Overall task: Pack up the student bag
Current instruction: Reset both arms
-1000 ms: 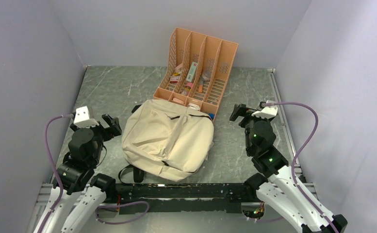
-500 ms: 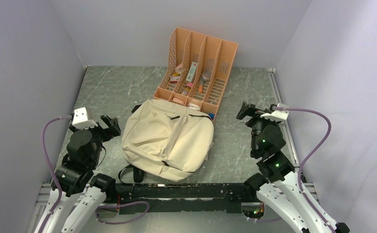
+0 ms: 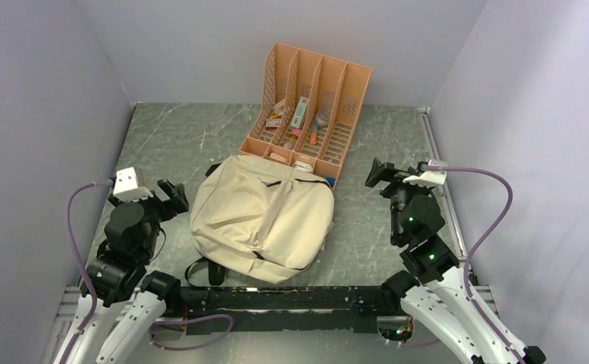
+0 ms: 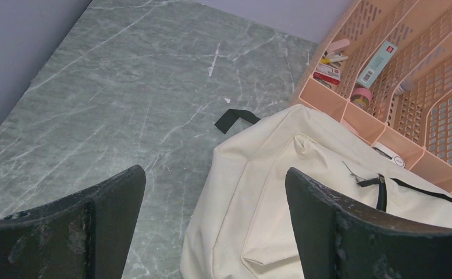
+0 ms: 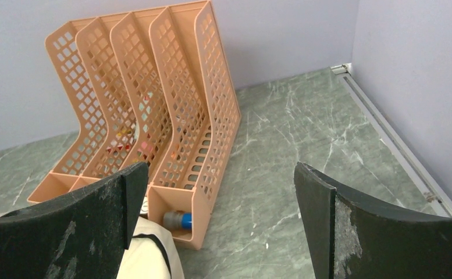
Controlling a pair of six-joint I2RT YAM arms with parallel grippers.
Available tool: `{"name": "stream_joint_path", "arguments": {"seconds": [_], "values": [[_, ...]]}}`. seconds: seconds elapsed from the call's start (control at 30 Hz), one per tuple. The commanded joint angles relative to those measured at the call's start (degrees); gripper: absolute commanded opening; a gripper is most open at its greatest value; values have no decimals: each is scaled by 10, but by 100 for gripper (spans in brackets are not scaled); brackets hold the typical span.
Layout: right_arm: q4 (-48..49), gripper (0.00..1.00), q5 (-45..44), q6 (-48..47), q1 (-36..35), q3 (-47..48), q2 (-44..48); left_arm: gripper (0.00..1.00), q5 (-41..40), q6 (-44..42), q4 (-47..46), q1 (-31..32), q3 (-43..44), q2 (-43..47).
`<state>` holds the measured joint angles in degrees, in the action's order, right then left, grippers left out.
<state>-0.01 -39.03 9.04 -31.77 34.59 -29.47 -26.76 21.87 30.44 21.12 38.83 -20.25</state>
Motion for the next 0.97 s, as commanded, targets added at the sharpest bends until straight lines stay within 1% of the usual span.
{"name": "stream_joint_path", "arguments": {"seconds": [0.0,0.13,0.2,0.23,0.3,0.37,0.5,0.6,0.73,0.87,0.93], "values": [[5,100,20,12,1,9,-16,93,-1,-1,-3,-4,9,-3],[7,100,166,-10,1,16,-25,93,4,-5,-4,-4,11,-10],[15,100,223,-17,1,21,-28,93,6,-6,-5,-4,11,-13],[17,100,233,-20,1,23,-30,93,7,-6,-6,-4,10,-12],[15,100,209,-15,1,26,-36,93,8,-6,-6,-4,10,-11],[20,100,151,-1,1,24,-35,93,7,-6,-3,-4,11,-10],[34,100,99,-9,1,13,-26,93,9,-7,-5,-4,9,-2],[64,100,58,-9,1,-5,-19,93,9,-7,-5,-4,10,-8],[81,100,45,-17,1,-13,-18,93,7,-6,-6,-4,10,-11],[62,100,34,-19,1,-4,-26,93,9,-5,-3,-4,11,-10],[62,100,46,-22,1,-2,-23,93,7,-3,-2,-4,10,-7]]}}
